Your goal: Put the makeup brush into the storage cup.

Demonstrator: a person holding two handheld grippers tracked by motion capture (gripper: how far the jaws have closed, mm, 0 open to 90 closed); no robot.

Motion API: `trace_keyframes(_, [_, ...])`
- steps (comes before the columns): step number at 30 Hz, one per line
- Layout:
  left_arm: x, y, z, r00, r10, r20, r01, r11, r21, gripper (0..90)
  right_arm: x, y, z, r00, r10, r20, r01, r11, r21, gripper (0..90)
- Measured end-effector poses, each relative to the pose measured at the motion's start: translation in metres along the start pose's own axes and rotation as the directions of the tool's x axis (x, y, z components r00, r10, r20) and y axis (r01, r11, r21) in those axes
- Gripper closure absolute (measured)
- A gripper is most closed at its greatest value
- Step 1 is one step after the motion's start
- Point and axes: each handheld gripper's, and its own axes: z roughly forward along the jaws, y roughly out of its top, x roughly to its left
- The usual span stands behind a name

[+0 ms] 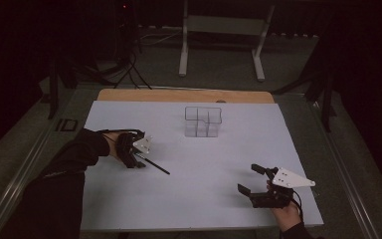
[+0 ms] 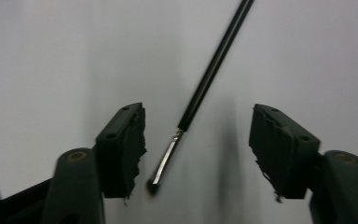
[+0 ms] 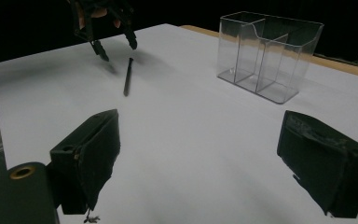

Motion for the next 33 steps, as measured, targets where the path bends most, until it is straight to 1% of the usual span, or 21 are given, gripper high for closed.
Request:
trace_keyframes(1, [0.000,0.000,0.000,1.0000,0.008,-0.002,-0.008,1.0000,0.002,42.1,0.000,0.000,0.000,1.0000,0.001,-0.001,-0.001,1.000,0.001,13.2])
trace_keyframes(2, [0.000,0.000,0.000,1.0000,0.008,-0.002,-0.008,1.0000,0.002,43.3,0.000,0.000,0.000,1.0000,0.003,-0.001,-0.003,1.000,0.001,13.2])
trace_keyframes(3, [0.002,-0.001,0.001,0.9998,0.021,0.001,-0.021,0.9997,0.013,44.6,0.000,-0.001,0.000,1.0000,0.002,0.002,-0.002,1.000,0.003,13.2])
trace_keyframes(4, [0.002,-0.001,0.001,0.9998,0.021,0.001,-0.021,0.9997,0.013,47.1,0.000,-0.001,0.000,1.0000,0.002,0.002,-0.002,1.000,0.003,13.2])
trace_keyframes(5, [0.003,-0.002,0.002,0.9997,0.022,0.009,-0.022,0.9996,0.015,47.1,0.000,-0.001,0.000,1.0000,0.001,0.002,-0.001,1.000,0.004,13.2])
trace_keyframes(6, [0.004,-0.002,0.003,0.9997,0.022,0.007,-0.022,0.9996,0.019,47.9,0.000,-0.001,0.000,1.0000,0.002,0.002,-0.002,1.000,0.004,13.2])
trace_keyframes(7, [0.006,-0.003,0.005,0.9995,0.021,0.022,-0.022,0.9994,0.028,48.1,0.000,-0.001,0.000,1.0000,0.002,0.000,-0.002,1.000,0.001,13.2])
trace_keyframes(10, [0.006,-0.003,0.008,0.9994,0.022,0.025,-0.023,0.9992,0.032,52.6,0.000,-0.001,0.000,1.0000,0.008,-0.002,-0.008,1.000,-0.001,13.2])
trace_keyframes(11, [0.007,-0.002,0.011,0.9988,0.044,0.018,-0.045,0.9981,0.041,53.1,-0.001,-0.001,0.000,0.9999,0.011,-0.001,-0.011,1.000,-0.001,13.2])
trace_keyframes(12, [0.008,-0.002,0.012,0.9989,0.038,0.026,-0.039,0.9983,0.044,55.1,-0.001,-0.001,0.000,0.9999,0.012,0.000,-0.012,1.000,-0.001,13.2])
trace_keyframes(13, [0.009,-0.002,0.014,0.9980,0.056,0.028,-0.058,0.9971,0.049,56.7,-0.001,-0.001,0.000,0.9999,0.013,-0.001,-0.013,1.000,-0.002,13.2])
trace_keyframes(14, [0.009,-0.002,0.014,0.9980,0.056,0.028,-0.058,0.9971,0.049,59.3,-0.001,-0.001,0.000,0.9999,0.011,0.001,-0.011,1.000,0.000,13.2])
trace_keyframes(15, [0.011,-0.001,0.017,0.9972,0.062,0.042,-0.065,0.9960,0.062,60.7,-0.001,-0.001,0.000,0.9999,0.011,0.001,-0.011,1.000,0.002,13.2])
trace_keyframes(16, [0.011,-0.001,0.017,0.9972,0.062,0.042,-0.065,0.9960,0.062,60.8,-0.001,-0.001,0.000,0.9999,0.011,0.001,-0.011,1.000,0.002,13.2])
trace_keyframes(17, [0.012,0.000,0.019,0.9967,0.068,0.045,-0.071,0.9954,0.064,63.2,-0.001,-0.001,0.000,0.9999,0.011,-0.003,-0.011,1.000,0.001,13.2])
trace_keyframes(19, [0.014,0.001,0.021,0.9954,0.087,0.042,-0.090,0.9928,0.080,64.0,-0.001,-0.001,-0.001,0.9999,0.014,-0.005,-0.014,1.000,-0.002,13.2])
trace_keyframes(20, [0.015,0.001,0.022,0.9950,0.089,0.046,-0.093,0.9922,0.083,66.9,-0.001,-0.001,-0.001,0.9999,0.013,-0.006,-0.013,1.000,-0.003,13.2])
trace_keyframes(25, [0.016,0.003,0.027,0.9928,0.100,0.066,-0.106,0.9897,0.097,69.0,-0.001,-0.001,-0.002,0.9998,0.017,-0.009,-0.017,1.000,-0.007,13.2])
trace_keyframes(29, [0.017,0.005,0.028,0.9911,0.109,0.077,-0.116,0.9883,0.099,72.1,-0.001,-0.001,-0.001,0.9998,0.016,-0.010,-0.016,1.000,-0.006,13.2])
trace_keyframes(32, [0.017,0.006,0.029,0.9901,0.110,0.087,-0.118,0.9878,0.101,74.1,-0.001,-0.001,-0.002,0.9998,0.017,-0.009,-0.017,1.000,-0.005,13.2])
trace_keyframes(33, [0.017,0.006,0.029,0.9897,0.107,0.096,-0.117,0.9872,0.108,74.2,-0.001,-0.001,-0.002,0.9998,0.015,-0.009,-0.015,1.000,-0.005,13.2])
